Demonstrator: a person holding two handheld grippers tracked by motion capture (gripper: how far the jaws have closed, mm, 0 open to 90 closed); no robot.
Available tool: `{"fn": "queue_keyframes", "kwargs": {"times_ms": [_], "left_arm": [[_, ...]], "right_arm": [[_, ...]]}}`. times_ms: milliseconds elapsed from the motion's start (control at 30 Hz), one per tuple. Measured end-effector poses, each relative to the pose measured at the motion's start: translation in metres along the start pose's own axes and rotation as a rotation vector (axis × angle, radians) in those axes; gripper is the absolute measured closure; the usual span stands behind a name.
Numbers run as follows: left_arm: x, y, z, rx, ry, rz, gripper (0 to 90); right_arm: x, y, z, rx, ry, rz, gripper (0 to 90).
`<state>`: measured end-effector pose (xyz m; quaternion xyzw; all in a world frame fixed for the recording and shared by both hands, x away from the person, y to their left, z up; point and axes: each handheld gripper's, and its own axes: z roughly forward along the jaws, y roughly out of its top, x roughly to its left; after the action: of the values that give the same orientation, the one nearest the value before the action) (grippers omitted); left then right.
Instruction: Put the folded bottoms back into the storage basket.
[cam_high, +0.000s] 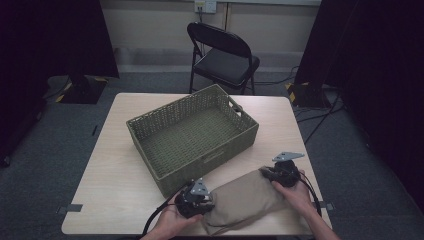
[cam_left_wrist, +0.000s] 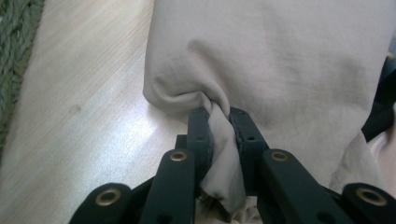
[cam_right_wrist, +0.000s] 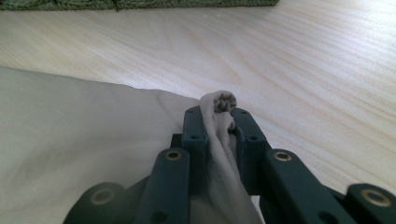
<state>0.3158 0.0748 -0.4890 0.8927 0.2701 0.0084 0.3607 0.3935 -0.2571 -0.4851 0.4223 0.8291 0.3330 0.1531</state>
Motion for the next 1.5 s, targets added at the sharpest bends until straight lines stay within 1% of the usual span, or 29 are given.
{"fn": "queue_keyframes", "kwargs": {"times_ms": [33,67,167,233,267,367,500,567,667,833,933,1000,1100,1233,1300,1400,1500], "left_arm": [[0.001,-0.001,0.0,-0.005,-0.006,-0.009,80.3],[0.002,-0.001,-0.001,-0.001,-0.011,-0.011,80.3],[0.004,-0.001,-0.003,-0.014,-0.021,-0.022,80.3],[0.005,-0.001,-0.005,-0.018,-0.03,-0.023,80.3],[0.005,-0.001,-0.006,-0.025,-0.024,-0.026,80.3],[0.006,-0.002,-0.01,-0.041,-0.03,-0.042,80.3],[0.005,-0.001,-0.014,-0.062,-0.044,-0.05,80.3],[0.005,0.0,-0.016,-0.075,-0.047,-0.046,80.3],[0.006,0.003,-0.023,-0.097,-0.051,-0.049,80.3],[0.008,0.005,-0.031,-0.131,-0.053,-0.051,80.3],[0.009,0.005,-0.033,-0.138,-0.051,-0.043,80.4],[0.008,0.006,-0.034,-0.137,-0.042,-0.037,80.5],[0.008,0.008,-0.037,-0.149,-0.044,-0.03,80.5],[0.007,0.008,-0.042,-0.162,-0.039,-0.031,80.6],[0.005,0.007,-0.042,-0.159,-0.042,-0.027,80.6],[0.002,0.008,-0.043,-0.165,-0.053,-0.024,80.6],[0.001,0.01,-0.048,-0.184,-0.054,-0.019,80.6]], "right_arm": [[0.0,0.0,-0.001,-0.001,0.003,0.0,78.5],[-0.001,0.0,-0.002,-0.006,0.005,0.002,78.8],[-0.001,0.001,-0.005,-0.017,0.002,-0.002,79.5],[-0.001,0.001,-0.007,-0.028,0.005,0.009,79.7],[-0.002,0.001,-0.008,-0.032,0.007,0.013,79.8],[-0.004,0.0,-0.011,-0.05,0.026,0.05,79.8],[-0.004,0.001,-0.014,-0.066,0.026,0.052,80.0],[-0.004,0.001,-0.016,-0.074,0.026,0.052,80.0],[-0.005,0.002,-0.02,-0.095,0.025,0.062,80.2],[-0.007,0.004,-0.024,-0.112,0.024,0.074,80.3],[-0.008,0.007,-0.026,-0.125,0.03,0.081,80.4],[-0.008,0.008,-0.026,-0.134,0.032,0.089,80.4],[-0.009,0.01,-0.028,-0.148,0.032,0.097,80.5],[-0.008,0.013,-0.032,-0.164,0.035,0.099,80.6],[-0.007,0.013,-0.034,-0.168,0.038,0.104,80.7],[-0.006,0.016,-0.037,-0.175,0.037,0.098,80.9],[-0.005,0.019,-0.04,-0.19,0.034,0.097,81.0]]}}
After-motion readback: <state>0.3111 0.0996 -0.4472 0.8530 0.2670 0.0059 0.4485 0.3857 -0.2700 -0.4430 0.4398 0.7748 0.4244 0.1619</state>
